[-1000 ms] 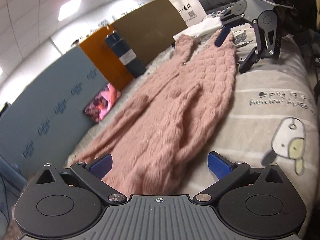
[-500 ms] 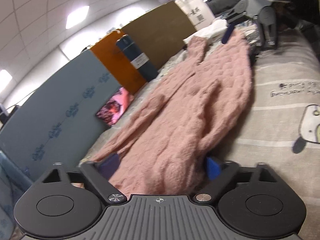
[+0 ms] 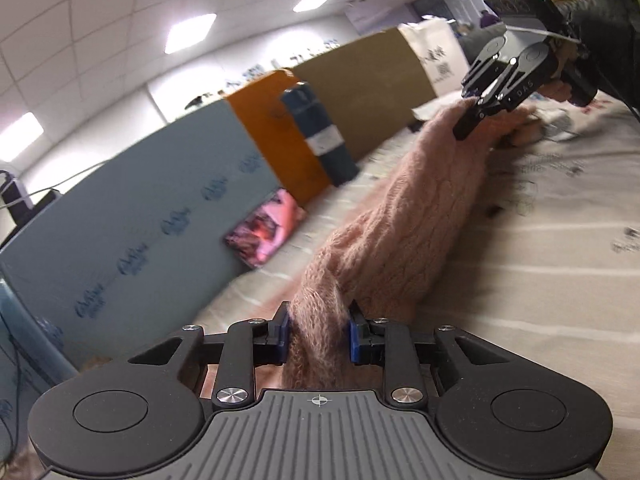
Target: Fold clothes
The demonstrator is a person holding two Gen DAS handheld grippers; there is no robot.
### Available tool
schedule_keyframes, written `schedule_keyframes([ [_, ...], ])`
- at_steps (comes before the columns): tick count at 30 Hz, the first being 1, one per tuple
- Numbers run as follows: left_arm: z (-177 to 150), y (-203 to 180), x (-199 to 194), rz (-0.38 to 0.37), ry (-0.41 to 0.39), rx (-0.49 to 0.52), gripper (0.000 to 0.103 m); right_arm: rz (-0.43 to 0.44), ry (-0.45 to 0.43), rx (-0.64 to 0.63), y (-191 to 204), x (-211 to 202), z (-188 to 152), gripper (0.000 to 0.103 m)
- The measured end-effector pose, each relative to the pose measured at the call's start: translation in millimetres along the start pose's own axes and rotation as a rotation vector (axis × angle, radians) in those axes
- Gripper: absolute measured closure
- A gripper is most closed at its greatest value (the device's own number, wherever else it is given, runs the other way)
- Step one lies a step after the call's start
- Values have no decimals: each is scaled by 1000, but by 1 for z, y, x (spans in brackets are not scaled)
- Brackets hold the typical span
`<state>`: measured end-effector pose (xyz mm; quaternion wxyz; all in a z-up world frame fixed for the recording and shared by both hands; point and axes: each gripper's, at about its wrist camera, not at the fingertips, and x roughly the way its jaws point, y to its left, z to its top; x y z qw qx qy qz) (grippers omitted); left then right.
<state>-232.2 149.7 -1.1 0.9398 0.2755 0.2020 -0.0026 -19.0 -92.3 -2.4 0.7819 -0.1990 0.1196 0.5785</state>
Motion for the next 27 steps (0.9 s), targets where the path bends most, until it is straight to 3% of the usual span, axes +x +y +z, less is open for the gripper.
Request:
schedule_keyframes([
  [7,2,38,37,4,33,-32,77,7,45,-25,-34,49,21,88],
  [11,-2,53,62,35,66,-87,70,-26,90,-35,-46,72,18,85],
  [13,-6,61,70,59,74,-144,47,-77,103,-43,-48,79,13,69],
  [14,-9,65,71,71,74,-178,42,-101,104,-45,-49,81,10,56],
  [15,-12,68,72,74,79,-203,37,-125,105,-46,-50,82,7,49],
  [18,-21,71,81,103,117,-238,25,-146,110,-36,-56,76,1,44],
  [24,-28,72,89,143,136,-281,18,-236,48,9,-63,30,-5,26],
  [27,-26,71,89,163,136,-289,17,-385,98,-11,-66,17,-12,25],
])
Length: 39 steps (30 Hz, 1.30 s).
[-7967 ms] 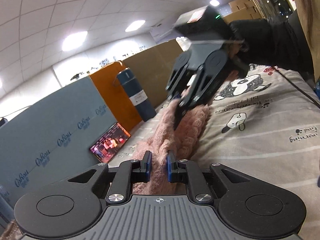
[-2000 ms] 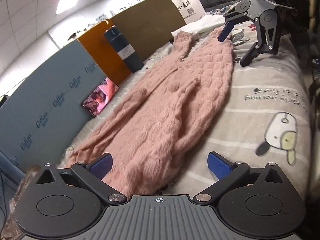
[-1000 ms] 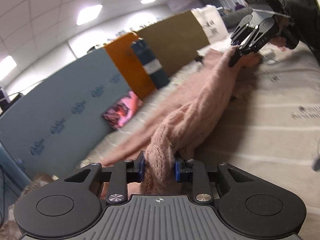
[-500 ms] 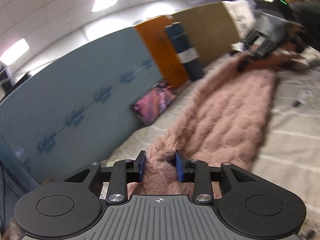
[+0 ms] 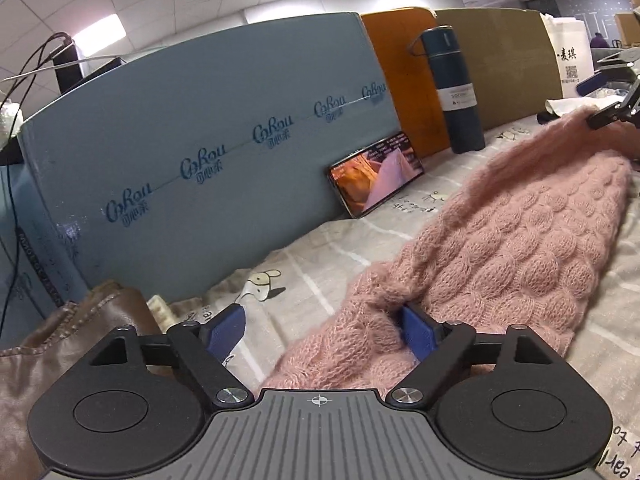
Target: Fold clothes
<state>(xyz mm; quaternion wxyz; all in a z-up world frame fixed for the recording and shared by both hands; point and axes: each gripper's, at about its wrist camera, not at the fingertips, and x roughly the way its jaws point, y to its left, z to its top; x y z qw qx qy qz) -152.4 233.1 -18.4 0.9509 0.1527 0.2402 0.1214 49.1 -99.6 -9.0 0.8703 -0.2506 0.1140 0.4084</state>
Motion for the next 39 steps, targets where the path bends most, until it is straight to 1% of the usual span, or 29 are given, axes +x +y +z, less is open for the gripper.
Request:
schedule_keyframes([
  [1,0,0,-1,4,0,-4,17,-43,17,-5,-2,-3,-3,25],
  [3,0,0,-3,14,0,-6,17,-72,38,18,-9,-11,-11,25],
  [6,1,-4,-8,34,-12,1,17,-178,39,65,-19,-26,-21,25],
  [8,2,-7,-15,42,-27,-4,17,-187,-1,174,-27,-41,-29,25],
  [10,2,-10,-22,47,-43,-18,17,-179,-49,297,-31,-54,-37,25],
  [11,2,-12,-26,48,-50,-28,17,-180,-59,348,-32,-57,-39,25],
  [13,1,-14,-33,40,-62,-53,16,-201,-36,403,-29,-53,-42,25],
  [16,0,-16,-41,27,-63,-78,16,-220,41,392,-19,-35,-40,32],
  [18,-2,-17,-43,24,-47,-85,16,-222,100,408,-17,-22,-40,53],
  [19,-4,-15,-41,30,-29,-91,16,-217,131,425,-17,-15,-41,58],
  [20,-5,-13,-38,43,-15,-103,16,-222,146,423,-15,-13,-41,71],
  [21,-6,-9,-37,59,-8,-124,16,-229,160,418,-13,-10,-41,80],
  [23,-6,0,-36,100,-11,-175,16,-242,171,405,-10,-9,-39,85],
  [25,-8,6,-35,141,-8,-218,16,-265,162,382,-9,-11,-34,88],
  [26,-9,8,-35,144,-8,-234,16,-278,154,361,-7,-13,-29,89],
  [28,-11,9,-35,135,-12,-241,16,-303,136,315,-4,-15,-20,89],
  [31,-12,7,-34,132,-8,-224,16,-338,95,257,-3,-15,-1,89],
  [36,-14,8,-35,127,-9,-233,15,-355,13,236,-8,-15,24,89],
  [37,-14,8,-35,127,-8,-236,15,-352,9,242,-10,-14,27,89],
  [39,-14,8,-35,127,-9,-238,15,-344,45,265,-16,-8,27,89],
])
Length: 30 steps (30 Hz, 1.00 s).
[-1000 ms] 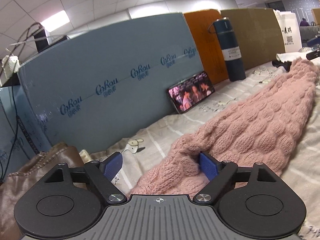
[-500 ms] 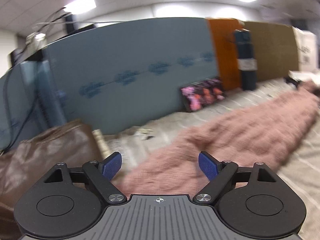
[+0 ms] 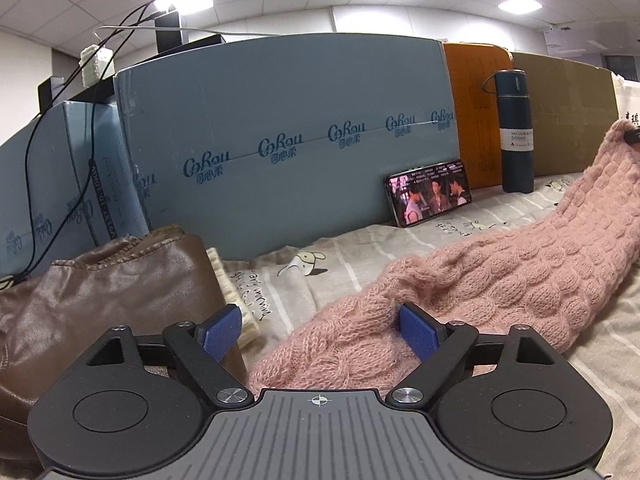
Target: Fold clothes
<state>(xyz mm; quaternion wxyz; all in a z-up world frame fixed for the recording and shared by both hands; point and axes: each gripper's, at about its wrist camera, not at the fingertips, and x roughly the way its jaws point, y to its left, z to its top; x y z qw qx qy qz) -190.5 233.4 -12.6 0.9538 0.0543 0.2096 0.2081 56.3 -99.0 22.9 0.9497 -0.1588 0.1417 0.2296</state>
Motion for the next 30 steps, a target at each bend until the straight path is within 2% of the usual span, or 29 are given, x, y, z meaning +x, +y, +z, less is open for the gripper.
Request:
schedule_keyframes([
  [6,0,-1,0,-1,1,6,14,12,217,64,-14,36,-23,89],
  [8,0,-2,0,1,-1,10,13,10,234,100,-17,36,-28,87],
  [10,0,-3,0,6,-1,12,9,-1,225,138,-21,32,-30,77],
  [12,0,-4,0,15,-1,16,6,-39,194,186,-26,19,-30,52],
  [14,0,-4,-1,25,-6,20,4,-35,158,262,-33,0,-31,42],
  [17,0,-5,-4,27,-25,22,4,34,157,421,-43,-23,-38,25],
  [20,0,-6,-6,27,-37,30,4,99,198,536,-44,-28,-48,22],
  [24,0,-8,-7,29,-46,38,4,202,276,700,-44,-12,-64,21],
  [28,0,-7,-8,28,-50,37,4,303,275,854,-40,11,-75,21],
  [30,0,-8,-8,27,-48,39,4,282,271,881,-34,22,-76,21],
])
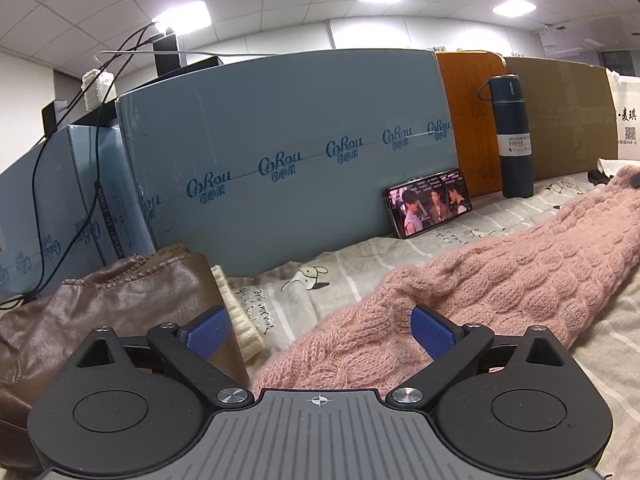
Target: Fold clothes
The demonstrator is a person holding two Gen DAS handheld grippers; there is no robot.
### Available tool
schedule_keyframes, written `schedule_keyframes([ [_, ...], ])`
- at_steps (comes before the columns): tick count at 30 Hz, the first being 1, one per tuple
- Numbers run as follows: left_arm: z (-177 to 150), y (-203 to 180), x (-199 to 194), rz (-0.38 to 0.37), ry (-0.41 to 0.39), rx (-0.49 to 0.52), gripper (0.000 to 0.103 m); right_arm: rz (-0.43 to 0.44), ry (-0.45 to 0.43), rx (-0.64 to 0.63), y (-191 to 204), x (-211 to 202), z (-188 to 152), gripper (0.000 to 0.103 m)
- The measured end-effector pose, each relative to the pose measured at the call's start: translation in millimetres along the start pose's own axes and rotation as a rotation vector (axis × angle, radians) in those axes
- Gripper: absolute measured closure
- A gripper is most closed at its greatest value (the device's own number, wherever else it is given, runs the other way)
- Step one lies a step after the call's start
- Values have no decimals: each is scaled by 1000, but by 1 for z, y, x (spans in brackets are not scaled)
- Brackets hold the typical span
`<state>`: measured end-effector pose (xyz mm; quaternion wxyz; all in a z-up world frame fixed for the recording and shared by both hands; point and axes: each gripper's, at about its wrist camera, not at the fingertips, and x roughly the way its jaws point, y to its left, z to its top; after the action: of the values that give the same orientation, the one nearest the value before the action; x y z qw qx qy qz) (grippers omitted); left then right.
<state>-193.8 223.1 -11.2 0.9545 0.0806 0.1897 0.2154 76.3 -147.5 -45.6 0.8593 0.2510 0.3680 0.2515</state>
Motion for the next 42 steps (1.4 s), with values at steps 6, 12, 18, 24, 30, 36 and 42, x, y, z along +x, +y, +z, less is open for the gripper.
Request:
schedule_keyframes([
  [6,-1,0,2,-6,7,3,4,-2,-87,-6,8,16,-9,53],
  [12,-1,1,1,-11,2,-6,4,35,-107,-40,11,9,-11,87],
  [18,-1,1,-3,-20,-23,-2,4,31,-281,-137,27,-40,-10,90],
  [24,0,3,-10,-42,-66,-28,4,-160,-319,-329,37,-47,-9,90],
  [30,0,3,-11,-37,-68,-33,4,-160,-376,-752,82,-30,-44,90],
  [36,-1,4,-11,-44,-70,-35,4,-78,-271,-943,111,-15,-83,90],
  [42,-2,3,-11,-47,-70,-37,4,-39,-192,-1026,123,-6,-109,88],
])
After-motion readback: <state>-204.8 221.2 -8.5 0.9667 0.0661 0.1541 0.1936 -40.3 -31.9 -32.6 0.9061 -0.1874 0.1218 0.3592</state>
